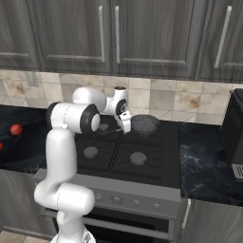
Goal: Place the pan on the rear right burner on the stove. Then place the tomato and the onion in the pan and turn on the rear right burner.
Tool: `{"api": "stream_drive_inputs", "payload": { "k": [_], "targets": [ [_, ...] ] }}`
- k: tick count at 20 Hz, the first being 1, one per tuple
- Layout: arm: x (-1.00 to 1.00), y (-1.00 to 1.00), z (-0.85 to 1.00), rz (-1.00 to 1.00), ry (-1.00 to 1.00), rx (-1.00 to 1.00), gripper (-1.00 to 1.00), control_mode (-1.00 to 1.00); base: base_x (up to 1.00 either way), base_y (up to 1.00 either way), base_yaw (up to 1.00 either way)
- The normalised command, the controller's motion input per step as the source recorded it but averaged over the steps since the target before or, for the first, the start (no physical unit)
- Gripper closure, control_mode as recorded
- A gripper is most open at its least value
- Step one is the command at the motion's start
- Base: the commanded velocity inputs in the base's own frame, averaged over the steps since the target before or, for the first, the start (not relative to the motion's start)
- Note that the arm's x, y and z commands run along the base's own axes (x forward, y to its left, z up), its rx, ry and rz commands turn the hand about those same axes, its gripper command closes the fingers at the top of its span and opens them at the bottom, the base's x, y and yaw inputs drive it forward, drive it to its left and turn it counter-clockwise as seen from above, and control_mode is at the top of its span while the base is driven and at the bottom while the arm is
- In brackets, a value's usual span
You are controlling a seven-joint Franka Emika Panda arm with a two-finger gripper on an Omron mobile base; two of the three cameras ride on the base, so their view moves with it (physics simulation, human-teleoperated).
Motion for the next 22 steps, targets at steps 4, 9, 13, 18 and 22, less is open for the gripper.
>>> {"api": "stream_drive_inputs", "payload": {
  "k": [4, 9, 13, 18, 22],
  "targets": [
    [-0.19, 0.0, 0.39, 0.0, -0.09, 0.0, -1.0, -1.0, 0.0, 0.0, 0.0],
    [-0.24, 0.0, 0.25, -0.01, -0.02, 0.0, -1.0, -1.0, 0.0, 0.0, 0.0],
    [-0.36, 0.0, 0.08, -0.01, 0.0, 0.0, -1.0, -1.0, 0.0, 0.0, 0.0],
    [-0.45, 0.0, 0.1, -0.01, -0.01, 0.0, -1.0, -1.0, 0.0, 0.0, 0.0],
    [-0.48, 0.0, 0.23, 0.0, -0.04, 0.0, -1.0, -1.0, 0.0, 0.0, 0.0]
  ]
}}
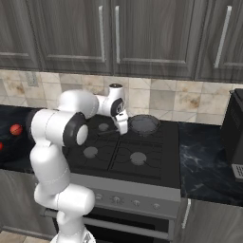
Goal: Place the pan on the rear right burner on the stove. Then place the tomato and the onion in the pan and turn on the rear right burner.
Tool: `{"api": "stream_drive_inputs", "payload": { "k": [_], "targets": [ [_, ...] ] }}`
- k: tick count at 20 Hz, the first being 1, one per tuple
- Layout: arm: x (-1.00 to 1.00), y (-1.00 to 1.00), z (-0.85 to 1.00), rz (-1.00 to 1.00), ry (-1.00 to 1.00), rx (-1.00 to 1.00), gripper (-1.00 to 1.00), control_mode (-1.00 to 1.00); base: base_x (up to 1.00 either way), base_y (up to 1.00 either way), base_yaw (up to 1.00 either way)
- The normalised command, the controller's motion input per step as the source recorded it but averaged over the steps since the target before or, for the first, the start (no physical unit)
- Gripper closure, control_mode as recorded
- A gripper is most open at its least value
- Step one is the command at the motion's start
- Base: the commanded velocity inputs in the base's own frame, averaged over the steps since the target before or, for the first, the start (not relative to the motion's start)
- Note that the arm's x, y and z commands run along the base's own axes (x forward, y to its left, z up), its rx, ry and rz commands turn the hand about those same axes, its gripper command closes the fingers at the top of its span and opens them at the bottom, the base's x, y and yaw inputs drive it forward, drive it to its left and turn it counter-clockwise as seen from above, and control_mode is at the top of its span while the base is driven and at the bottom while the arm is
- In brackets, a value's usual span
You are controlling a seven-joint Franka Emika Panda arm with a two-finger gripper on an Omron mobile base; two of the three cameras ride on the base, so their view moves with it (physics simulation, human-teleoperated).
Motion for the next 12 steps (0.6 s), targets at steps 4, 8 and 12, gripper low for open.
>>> {"api": "stream_drive_inputs", "payload": {
  "k": [4, 8, 12],
  "targets": [
    [-0.51, 0.01, 0.27, 0.0, -0.06, 0.0, -1.0, -1.0, 0.0, 0.0, 0.0],
    [-0.36, 0.14, 0.31, 0.0, -0.04, 0.0, -1.0, -1.0, 0.0, 0.0, 0.0],
    [-0.34, 0.37, 0.21, 0.0, -0.01, 0.0, -1.0, -1.0, 0.0, 0.0, 0.0]
  ]
}}
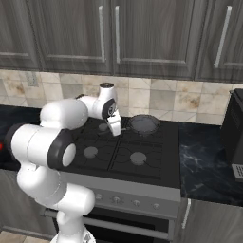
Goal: Place the pan on the rear right burner on the stove. Then place the tomato and the onion in the pan and turn on the rear right burner.
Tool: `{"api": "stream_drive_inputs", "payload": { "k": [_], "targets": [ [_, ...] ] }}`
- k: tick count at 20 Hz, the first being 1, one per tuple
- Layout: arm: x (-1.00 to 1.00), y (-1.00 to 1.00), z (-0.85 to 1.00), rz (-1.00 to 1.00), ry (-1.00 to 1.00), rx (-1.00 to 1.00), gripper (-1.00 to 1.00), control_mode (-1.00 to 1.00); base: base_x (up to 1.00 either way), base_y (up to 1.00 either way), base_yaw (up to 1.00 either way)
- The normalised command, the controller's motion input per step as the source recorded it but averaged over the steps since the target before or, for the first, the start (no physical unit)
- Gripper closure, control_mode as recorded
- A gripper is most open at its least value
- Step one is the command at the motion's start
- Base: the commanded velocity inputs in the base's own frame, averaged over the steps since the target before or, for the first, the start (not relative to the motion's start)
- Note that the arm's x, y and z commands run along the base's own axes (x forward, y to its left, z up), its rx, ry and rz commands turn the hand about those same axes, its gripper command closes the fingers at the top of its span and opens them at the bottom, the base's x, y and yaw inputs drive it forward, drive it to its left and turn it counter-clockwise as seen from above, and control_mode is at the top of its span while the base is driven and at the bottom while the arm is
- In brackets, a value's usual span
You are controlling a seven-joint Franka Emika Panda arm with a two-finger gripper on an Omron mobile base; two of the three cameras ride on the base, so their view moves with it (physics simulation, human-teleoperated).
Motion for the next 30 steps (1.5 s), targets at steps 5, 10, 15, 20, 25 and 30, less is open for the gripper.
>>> {"api": "stream_drive_inputs", "payload": {
  "k": [5, 10, 15, 20, 25, 30],
  "targets": [
    [-0.33, 0.47, 0.15, 0.06, 0.0, 0.0, -1.0, -1.0, 0.0, 0.0, 0.0],
    [-0.29, 0.47, 0.14, 0.13, 0.0, 0.0, -1.0, -1.0, 0.0, 0.0, 0.0],
    [-0.18, 0.5, 0.12, 0.19, 0.0, 0.0, -1.0, -1.0, 0.0, 0.0, 0.0],
    [-0.12, 0.53, 0.01, 0.22, 0.0, 0.0, -1.0, -1.0, 0.0, 0.0, 0.0],
    [-0.11, 0.56, 0.0, 0.25, 0.0, 0.0, -1.0, -1.0, 0.0, 0.0, 0.0],
    [-0.05, 0.62, 0.0, 0.26, 0.0, 0.0, -1.0, -1.0, 0.0, 0.0, 0.0]
  ]
}}
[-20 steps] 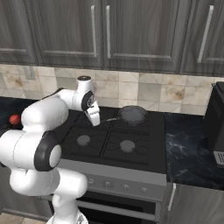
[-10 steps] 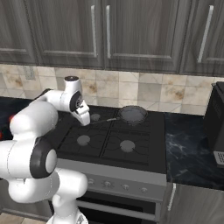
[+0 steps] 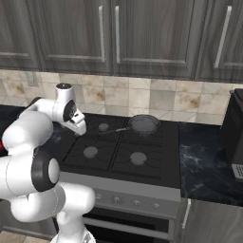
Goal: Place the pan on the rear right burner on the stove. Then place the tomato and the onion in the pan and turn on the rear right burner.
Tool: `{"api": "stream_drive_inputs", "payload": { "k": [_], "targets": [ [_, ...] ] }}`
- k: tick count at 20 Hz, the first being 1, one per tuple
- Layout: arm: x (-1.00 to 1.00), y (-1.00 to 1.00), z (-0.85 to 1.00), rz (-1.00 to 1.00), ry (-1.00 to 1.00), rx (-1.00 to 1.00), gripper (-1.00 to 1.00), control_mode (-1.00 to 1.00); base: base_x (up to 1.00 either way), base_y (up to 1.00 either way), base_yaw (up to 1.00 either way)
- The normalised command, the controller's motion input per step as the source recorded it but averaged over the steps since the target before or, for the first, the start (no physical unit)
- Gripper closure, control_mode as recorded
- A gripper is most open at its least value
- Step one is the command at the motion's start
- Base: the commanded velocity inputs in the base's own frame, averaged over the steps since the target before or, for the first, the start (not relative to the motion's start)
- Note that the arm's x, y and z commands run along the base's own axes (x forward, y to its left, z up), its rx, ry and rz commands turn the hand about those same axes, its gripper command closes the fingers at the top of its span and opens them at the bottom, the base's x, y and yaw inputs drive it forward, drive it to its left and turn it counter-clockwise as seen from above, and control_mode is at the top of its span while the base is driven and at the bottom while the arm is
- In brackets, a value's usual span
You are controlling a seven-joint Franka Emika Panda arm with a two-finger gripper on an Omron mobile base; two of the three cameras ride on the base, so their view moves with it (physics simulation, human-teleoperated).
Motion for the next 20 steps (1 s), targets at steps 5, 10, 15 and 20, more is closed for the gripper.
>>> {"api": "stream_drive_inputs", "payload": {
  "k": [5, 10, 15, 20],
  "targets": [
    [0.0, 0.64, 0.0, 0.27, 0.0, 0.0, -1.0, -1.0, 0.0, 0.0, 0.0],
    [0.0, 0.66, 0.0, 0.24, 0.0, 0.0, -1.0, -1.0, 0.0, 0.0, 0.0],
    [0.0, 0.71, 0.0, 0.17, 0.0, 0.0, -1.0, -1.0, 0.0, 0.0, 0.0],
    [0.0, 0.78, 0.0, 0.04, 0.0, 0.0, -1.0, -1.0, 0.0, 0.0, 0.0]
  ]
}}
